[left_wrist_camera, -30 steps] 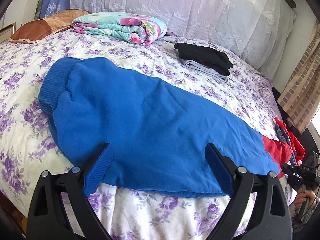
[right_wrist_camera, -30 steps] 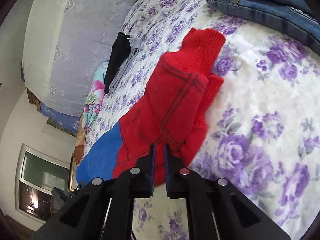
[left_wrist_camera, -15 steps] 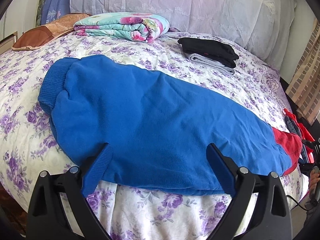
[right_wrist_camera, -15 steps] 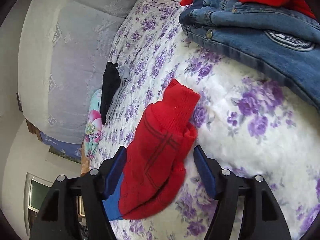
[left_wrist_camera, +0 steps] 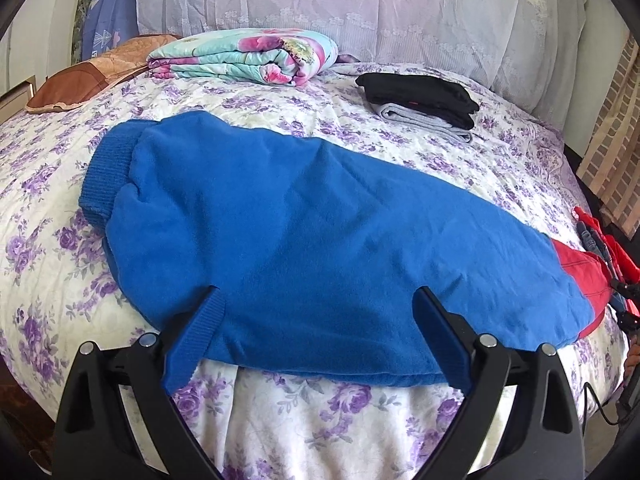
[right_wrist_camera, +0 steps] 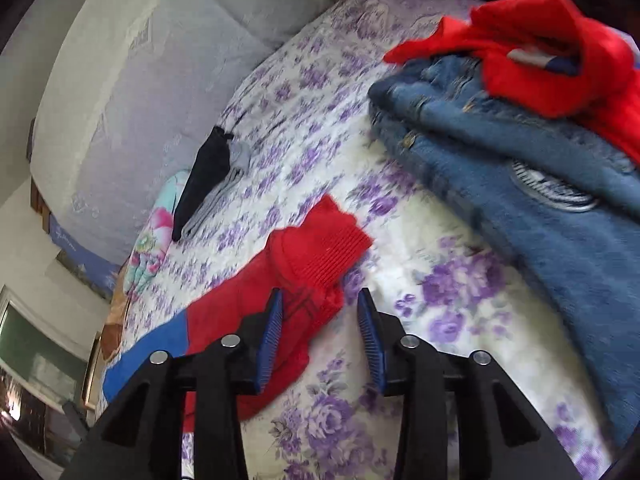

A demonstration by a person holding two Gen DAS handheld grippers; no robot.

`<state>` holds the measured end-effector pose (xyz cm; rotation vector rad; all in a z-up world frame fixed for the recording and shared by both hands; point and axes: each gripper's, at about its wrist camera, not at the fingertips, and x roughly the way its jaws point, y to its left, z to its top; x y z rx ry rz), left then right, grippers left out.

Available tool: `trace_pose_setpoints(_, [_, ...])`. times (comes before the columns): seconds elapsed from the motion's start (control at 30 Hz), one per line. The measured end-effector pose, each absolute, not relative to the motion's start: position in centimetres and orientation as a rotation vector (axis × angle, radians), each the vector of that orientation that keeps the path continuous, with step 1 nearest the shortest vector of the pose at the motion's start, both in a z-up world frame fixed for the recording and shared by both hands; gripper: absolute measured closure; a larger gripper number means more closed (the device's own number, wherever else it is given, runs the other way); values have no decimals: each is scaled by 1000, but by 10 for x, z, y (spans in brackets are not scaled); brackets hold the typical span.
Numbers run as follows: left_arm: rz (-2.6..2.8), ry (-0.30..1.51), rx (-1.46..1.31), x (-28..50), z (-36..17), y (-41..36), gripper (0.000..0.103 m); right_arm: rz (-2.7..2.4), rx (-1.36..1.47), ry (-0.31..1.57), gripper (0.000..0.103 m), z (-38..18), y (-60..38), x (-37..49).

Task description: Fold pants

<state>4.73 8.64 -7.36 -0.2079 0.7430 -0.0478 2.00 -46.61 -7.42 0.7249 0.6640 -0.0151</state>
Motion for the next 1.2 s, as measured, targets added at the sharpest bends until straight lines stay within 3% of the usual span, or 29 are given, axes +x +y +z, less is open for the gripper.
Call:
trace_pose_setpoints(0.2, [-77,655,-245,44,-42,86,10,161,547,590,61,-26,-403,14])
trace_pose_setpoints(0.27, [-81,637,-217,47,-36,80,10,296,458,631,44,-20,-355,28])
trace_pose_setpoints(0.33, [-45,660,-171,53,-43,74,9,404,407,712,35,-30,-312,46])
trace_pose_setpoints(0.43, [24,818,-119,70,-80,80,9,465,342,983,34,-79,-274,74])
trace_pose_setpoints(0.53, [-8,791,-47,57,-85,79,9,501,269,1020,34,-71,-269,74])
trace_pose_setpoints(0.7, [-70,740,-190,56,-61,88,9,638,327,929,32,-12,-260,111])
trace_pose_setpoints(0.8, [-75,716,-231,71,-48,86,9,604,162,847,26,5,-229,166])
trace_pose_setpoints(1.0, [-56,835,-145,91,-78,60,9,613,-121,981,26,-45,-157,268])
trace_pose_setpoints(1.2, [-48,805,-65,85,-90,54,7,891,-480,918,28,-56,-96,223])
